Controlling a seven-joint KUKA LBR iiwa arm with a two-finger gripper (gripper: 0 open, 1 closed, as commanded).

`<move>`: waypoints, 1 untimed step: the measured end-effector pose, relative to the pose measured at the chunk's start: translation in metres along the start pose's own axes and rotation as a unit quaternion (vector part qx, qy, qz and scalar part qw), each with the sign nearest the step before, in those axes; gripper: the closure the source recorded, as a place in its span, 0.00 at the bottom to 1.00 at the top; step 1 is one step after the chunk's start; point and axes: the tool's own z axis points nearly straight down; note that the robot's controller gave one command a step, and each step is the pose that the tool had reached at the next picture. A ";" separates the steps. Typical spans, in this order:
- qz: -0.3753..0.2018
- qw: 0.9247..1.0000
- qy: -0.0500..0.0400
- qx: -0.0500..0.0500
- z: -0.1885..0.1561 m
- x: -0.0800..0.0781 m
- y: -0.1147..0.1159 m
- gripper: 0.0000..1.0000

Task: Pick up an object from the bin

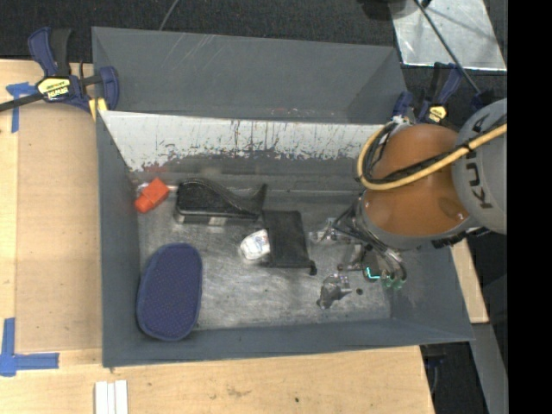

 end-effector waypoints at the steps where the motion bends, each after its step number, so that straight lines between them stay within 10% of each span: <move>1: 0.085 0.996 -0.001 0.001 0.063 -0.022 0.051 0.00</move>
Offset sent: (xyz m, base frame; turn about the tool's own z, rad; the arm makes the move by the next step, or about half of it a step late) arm 0.0204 0.0526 -0.0650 0.1682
